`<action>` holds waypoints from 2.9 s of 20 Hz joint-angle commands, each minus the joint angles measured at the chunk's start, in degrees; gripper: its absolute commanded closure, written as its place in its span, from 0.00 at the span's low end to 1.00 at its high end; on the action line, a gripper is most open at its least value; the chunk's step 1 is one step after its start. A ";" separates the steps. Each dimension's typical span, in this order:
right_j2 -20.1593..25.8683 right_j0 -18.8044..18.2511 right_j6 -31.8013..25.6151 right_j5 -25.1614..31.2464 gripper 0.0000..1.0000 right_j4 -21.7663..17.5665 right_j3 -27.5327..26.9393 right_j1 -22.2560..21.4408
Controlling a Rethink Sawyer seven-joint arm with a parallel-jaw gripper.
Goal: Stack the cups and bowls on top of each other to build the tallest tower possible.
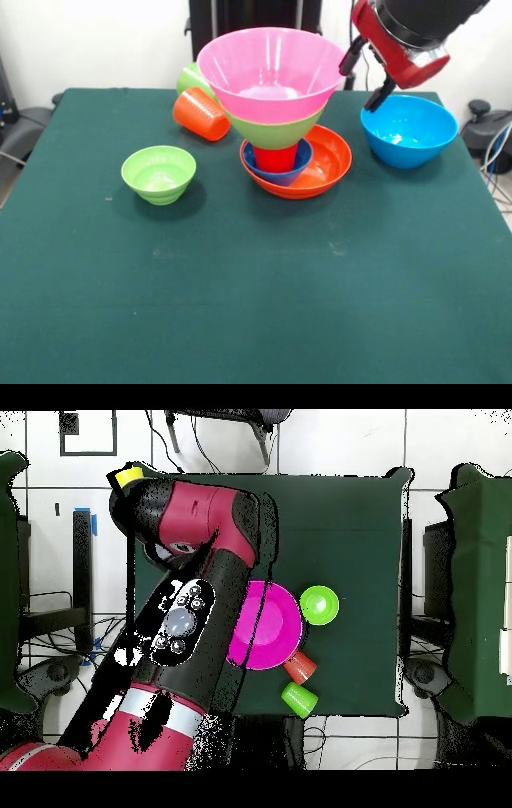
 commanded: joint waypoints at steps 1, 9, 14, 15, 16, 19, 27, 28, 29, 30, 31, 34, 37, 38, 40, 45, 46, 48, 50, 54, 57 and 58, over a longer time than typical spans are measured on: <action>2.92 -0.22 8.53 7.37 0.00 -2.38 -6.22 3.59; 1.10 -0.82 11.97 15.13 0.00 -0.43 -14.83 7.46; 0.05 -0.67 15.20 17.35 0.00 1.16 -17.26 8.86; -0.04 -0.38 15.96 17.25 0.00 1.59 -16.94 8.87; -0.26 -0.19 16.37 16.88 0.00 1.77 -16.68 8.89; -0.84 0.86 20.34 15.20 0.00 3.36 -14.89 8.77; -1.28 2.08 26.82 15.50 0.00 8.07 -10.78 8.01; -1.12 2.00 26.75 15.37 0.00 8.25 -10.15 7.78; -0.79 2.01 26.61 14.90 0.00 8.44 -9.19 7.37; -0.50 2.10 26.65 14.51 0.00 8.64 -8.47 7.06; -0.24 1.86 25.88 14.11 0.00 8.47 -7.79 6.74; 0.33 1.24 24.98 15.77 0.00 8.36 -7.87 6.28; 0.87 0.52 23.24 15.89 0.00 7.79 -7.60 6.02; 1.00 0.19 22.17 15.63 0.00 7.42 -7.27 5.90; 1.42 -0.16 21.32 14.77 0.00 7.45 -6.14 5.53; 1.73 1.14 21.67 11.42 0.00 7.67 -2.39 4.08; 1.92 1.34 21.56 10.07 0.00 7.84 -0.88 3.56; 2.52 1.91 20.89 6.66 0.00 8.13 2.53 2.52; 2.94 2.18 20.76 4.39 0.00 8.59 4.75 1.82; 3.30 3.95 25.01 -4.41 0.00 11.29 9.05 1.05; 3.54 5.05 28.73 -10.78 0.00 14.72 12.39 0.58; 3.41 5.32 29.03 -12.17 0.00 15.13 12.85 0.61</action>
